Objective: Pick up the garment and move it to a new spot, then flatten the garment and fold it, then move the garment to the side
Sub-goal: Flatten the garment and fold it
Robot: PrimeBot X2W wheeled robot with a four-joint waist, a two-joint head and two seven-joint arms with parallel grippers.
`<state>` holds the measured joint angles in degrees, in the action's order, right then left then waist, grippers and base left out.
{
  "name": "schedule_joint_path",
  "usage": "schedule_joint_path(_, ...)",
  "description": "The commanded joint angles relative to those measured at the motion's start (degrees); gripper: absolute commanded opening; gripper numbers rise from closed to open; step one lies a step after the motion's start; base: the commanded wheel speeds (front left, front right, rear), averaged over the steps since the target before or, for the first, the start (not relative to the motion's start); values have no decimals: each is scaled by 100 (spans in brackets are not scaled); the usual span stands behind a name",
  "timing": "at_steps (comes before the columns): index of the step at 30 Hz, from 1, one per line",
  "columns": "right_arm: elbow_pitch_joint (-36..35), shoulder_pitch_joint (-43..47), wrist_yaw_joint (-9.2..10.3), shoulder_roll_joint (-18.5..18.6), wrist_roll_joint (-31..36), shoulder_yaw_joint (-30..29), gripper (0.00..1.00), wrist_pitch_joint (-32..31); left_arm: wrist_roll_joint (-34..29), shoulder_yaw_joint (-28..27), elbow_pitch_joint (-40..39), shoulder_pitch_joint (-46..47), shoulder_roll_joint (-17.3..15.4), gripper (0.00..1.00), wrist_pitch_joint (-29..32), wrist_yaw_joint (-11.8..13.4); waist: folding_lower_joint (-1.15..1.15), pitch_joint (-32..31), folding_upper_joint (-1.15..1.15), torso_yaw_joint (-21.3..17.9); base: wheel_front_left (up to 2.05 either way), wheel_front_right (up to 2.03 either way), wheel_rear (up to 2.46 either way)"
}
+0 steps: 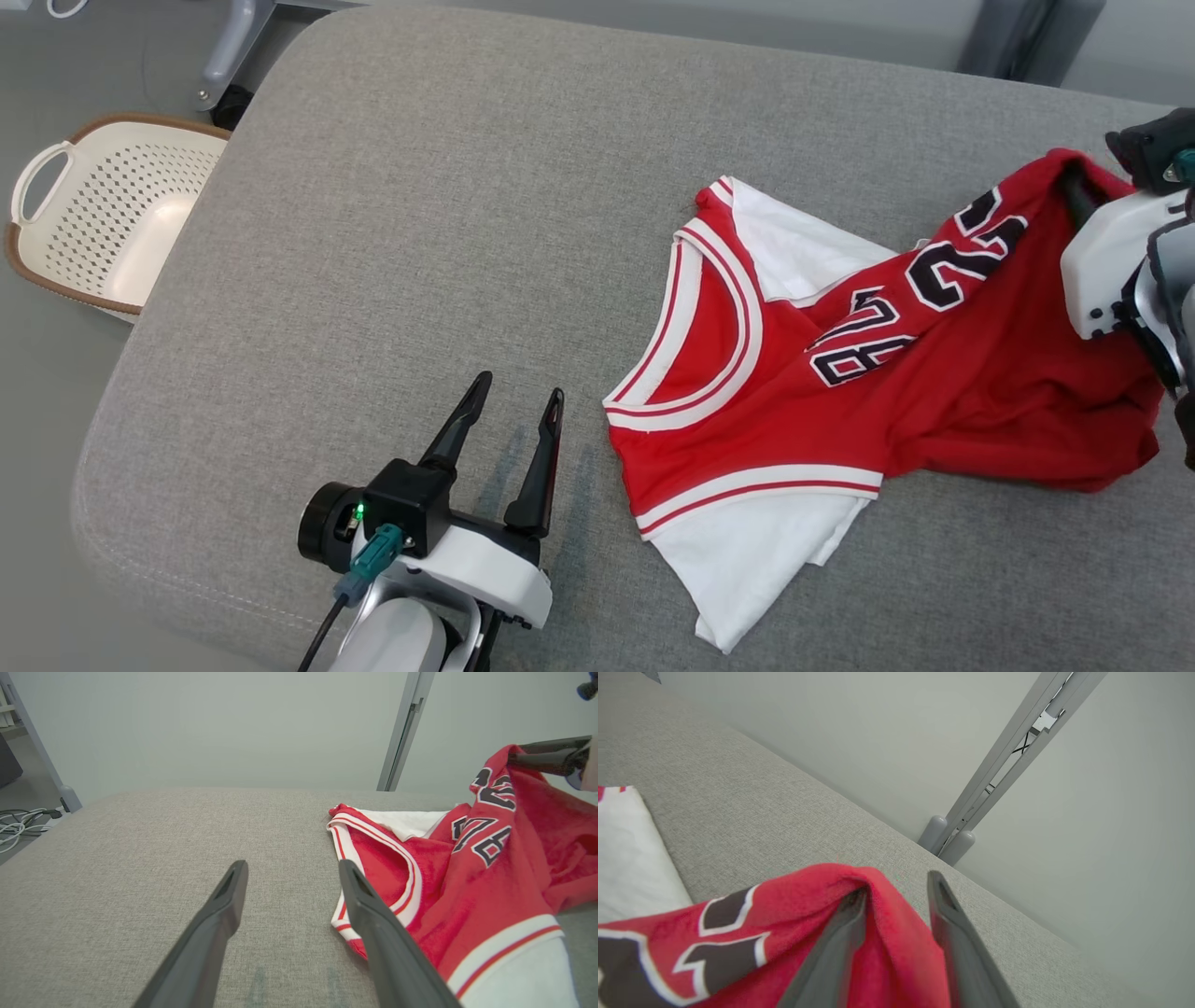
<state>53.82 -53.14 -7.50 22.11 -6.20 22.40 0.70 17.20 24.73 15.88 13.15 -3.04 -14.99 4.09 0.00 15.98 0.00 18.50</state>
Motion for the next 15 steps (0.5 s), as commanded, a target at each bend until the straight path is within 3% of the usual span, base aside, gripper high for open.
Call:
schedule_joint_path(1, 93, -59, 1, -18, -73, 29, 100, 118, 11, -16, 3, 63, -10, 100, -23, 5, 0, -21, 0, -5, 0, 0, 0)
schedule_joint_path(7, 395, -88, 1, -81, -411, 80, 100, 642, -52, -64, 6, -78, -4, 100, -23, 30, 0, -209, 0, -186, 0, 0, 0)
schedule_joint_path(15, 278, 613, 1, -266, -897, -110, 100, 1240, -138, -121, 68, -233, -46, 100, -24, -13, 0, -534, 0, -699, 0, 0, 0)
